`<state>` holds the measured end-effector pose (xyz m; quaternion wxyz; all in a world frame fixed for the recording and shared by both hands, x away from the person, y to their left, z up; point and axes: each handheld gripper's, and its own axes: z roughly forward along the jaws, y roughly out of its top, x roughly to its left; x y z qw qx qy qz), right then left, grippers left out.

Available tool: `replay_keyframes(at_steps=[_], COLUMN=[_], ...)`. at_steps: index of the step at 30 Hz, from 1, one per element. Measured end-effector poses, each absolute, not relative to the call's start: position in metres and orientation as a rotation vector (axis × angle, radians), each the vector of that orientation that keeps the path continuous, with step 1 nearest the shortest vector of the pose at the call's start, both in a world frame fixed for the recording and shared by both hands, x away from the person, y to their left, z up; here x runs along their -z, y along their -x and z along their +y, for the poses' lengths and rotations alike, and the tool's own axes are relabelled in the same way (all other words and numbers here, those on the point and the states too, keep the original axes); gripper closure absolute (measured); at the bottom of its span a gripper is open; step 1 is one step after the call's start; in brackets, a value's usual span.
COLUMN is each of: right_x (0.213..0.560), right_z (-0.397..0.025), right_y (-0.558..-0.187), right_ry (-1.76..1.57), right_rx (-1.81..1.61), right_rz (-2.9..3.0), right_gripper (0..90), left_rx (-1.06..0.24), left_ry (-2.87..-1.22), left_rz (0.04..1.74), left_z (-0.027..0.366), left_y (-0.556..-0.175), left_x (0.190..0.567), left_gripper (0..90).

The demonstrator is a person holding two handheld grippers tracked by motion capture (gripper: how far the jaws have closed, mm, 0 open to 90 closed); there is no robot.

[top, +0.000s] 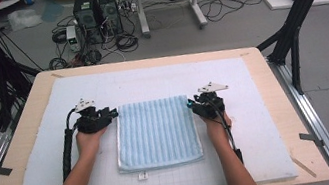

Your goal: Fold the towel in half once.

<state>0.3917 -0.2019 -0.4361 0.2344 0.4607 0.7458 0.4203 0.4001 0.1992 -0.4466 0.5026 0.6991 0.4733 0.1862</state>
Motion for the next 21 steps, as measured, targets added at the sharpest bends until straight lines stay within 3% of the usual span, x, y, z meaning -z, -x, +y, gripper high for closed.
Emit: replay_keyframes(at_steps=[8,12,21], right_x=[0.436,0.446,0.448], right_z=[-0.178,-0.17,-0.186], right_y=[-0.419,-0.435,-0.436], right_ry=[-1.152,-1.228,-1.323], right_rx=[-1.206,-1.089,-1.032], right_rz=[2.187,2.217,2.159], right_gripper=[70.6,77.9,80.9], left_rx=[-0.397,-0.403,-0.444], left_ry=[-1.815,-1.92,-1.906], left_rz=[1.054,1.125,1.157], left_z=[0.176,0.168,0.171], left_y=[-0.424,-0.435,-0.437], left_x=[0.444,0.451,0.451], left_gripper=[80.1,81.0,80.7])
